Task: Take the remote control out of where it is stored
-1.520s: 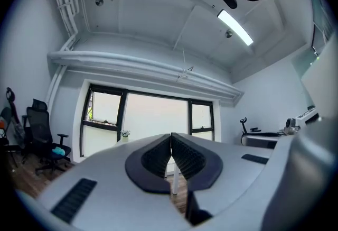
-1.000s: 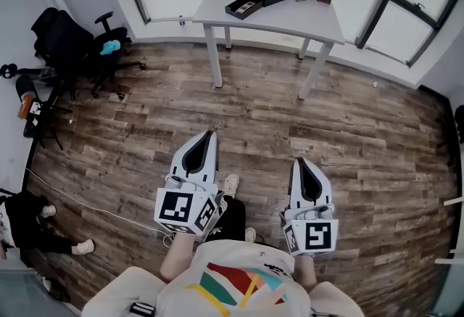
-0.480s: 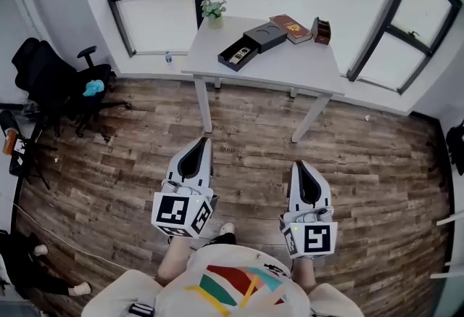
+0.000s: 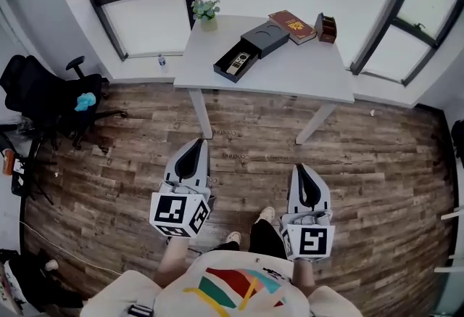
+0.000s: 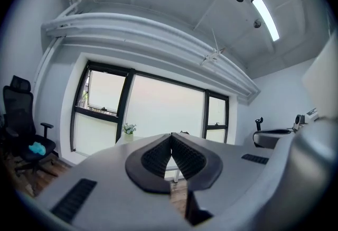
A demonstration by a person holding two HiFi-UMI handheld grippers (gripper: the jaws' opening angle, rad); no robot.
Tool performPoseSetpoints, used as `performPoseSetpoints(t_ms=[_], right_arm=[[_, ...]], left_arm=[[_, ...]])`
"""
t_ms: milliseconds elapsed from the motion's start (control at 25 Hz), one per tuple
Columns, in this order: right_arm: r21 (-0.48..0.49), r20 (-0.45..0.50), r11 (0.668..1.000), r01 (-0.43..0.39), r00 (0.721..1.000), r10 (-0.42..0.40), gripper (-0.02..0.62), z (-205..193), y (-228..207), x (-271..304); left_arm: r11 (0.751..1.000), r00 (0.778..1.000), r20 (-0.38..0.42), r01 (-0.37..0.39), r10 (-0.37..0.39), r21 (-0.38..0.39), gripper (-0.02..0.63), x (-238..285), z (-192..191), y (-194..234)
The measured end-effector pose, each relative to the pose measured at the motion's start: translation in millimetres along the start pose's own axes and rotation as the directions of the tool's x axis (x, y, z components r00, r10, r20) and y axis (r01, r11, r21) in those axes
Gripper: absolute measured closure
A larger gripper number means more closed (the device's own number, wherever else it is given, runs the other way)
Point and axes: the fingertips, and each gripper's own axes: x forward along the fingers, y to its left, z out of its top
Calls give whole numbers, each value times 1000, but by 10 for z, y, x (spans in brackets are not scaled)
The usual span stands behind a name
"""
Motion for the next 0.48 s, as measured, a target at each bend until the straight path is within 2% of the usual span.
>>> performPoseSetpoints(t_ms=[320,480], right_arm=[[34,-16,999,3,1000,-2,594,-314,-643,788],[30,-19,999,-29,999,29,594,-371,-1046,1342]], left_arm=[[999,1000,-24,8,-7,32,597,967,-145,-107],[996,998,-10,-66,67,59,597,1593,-68,-57]])
